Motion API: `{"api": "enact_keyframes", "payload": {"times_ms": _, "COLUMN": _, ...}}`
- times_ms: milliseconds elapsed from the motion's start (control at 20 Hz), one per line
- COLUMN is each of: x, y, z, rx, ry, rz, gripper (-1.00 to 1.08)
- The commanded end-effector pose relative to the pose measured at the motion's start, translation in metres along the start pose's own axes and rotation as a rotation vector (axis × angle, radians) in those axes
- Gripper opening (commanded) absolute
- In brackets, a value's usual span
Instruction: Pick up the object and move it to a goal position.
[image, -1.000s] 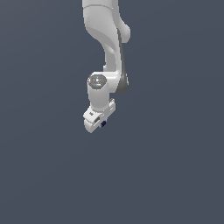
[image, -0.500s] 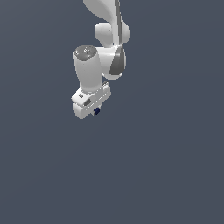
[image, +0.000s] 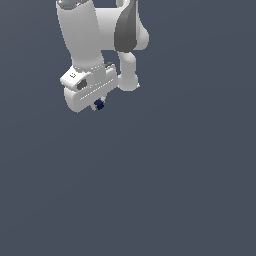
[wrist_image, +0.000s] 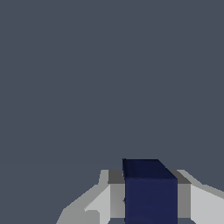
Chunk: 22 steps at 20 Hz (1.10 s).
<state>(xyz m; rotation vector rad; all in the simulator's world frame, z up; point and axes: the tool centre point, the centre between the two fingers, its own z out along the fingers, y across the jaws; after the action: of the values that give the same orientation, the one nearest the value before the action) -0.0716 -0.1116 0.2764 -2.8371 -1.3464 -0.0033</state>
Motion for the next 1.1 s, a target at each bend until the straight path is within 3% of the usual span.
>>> {"api": "enact_keyframes", "payload": {"times_ms": 0, "x": -0.008, "y": 0.002, "z": -0.027, "rx": 0.001, "ry": 0.000, "rz": 0.000, "gripper": -1.00}}
{"api": "enact_keyframes", "payload": {"times_ms": 600, "x": -0.040, "y": 0.015, "z": -0.145, "rx": 0.001, "ry": -0.001, "rz": 0.001, "gripper": -1.00}}
{"api": "enact_keyframes", "payload": {"times_ms": 1050, "x": -0.053, "y": 0.023, "z": -0.193, "rx": 0.000, "ry": -0.002, "rz": 0.002, "gripper": -1.00}}
